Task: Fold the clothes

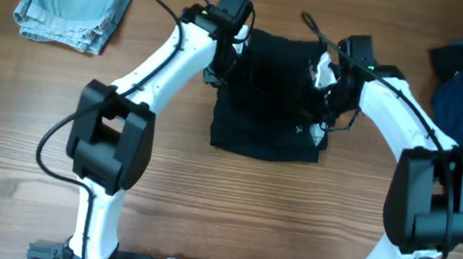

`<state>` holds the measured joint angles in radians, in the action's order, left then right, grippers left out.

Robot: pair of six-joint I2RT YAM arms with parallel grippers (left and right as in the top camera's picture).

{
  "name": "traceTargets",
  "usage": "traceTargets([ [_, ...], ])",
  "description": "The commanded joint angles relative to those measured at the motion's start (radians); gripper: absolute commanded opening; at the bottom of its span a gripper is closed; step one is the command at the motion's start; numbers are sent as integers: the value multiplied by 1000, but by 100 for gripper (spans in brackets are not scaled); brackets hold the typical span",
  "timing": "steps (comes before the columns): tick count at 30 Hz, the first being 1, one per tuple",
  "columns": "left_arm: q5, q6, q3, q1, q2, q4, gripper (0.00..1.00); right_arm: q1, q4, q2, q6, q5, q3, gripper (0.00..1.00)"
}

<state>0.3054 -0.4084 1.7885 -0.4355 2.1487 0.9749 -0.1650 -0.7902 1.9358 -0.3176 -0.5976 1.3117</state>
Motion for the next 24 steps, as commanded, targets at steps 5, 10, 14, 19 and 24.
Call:
traceTargets([
  [5, 19, 39, -8, -10, 73, -50, 18, -4, -233, 13, 9, 255, 16, 4],
  [10, 18, 43, -8, -3, 74, -71, 20, -6, -315, 13, 14, 343, 16, 4],
  [14, 9, 72, -8, 11, 72, -69, 22, -6, -322, 5, -40, 421, 17, 4],
  [19, 9, 68, -7, 37, 61, -38, 26, -6, -315, -96, -78, 502, 17, 6],
  [24, 10, 60, -7, 88, 19, -2, 56, -4, -230, -249, -27, 517, 17, 95],
])
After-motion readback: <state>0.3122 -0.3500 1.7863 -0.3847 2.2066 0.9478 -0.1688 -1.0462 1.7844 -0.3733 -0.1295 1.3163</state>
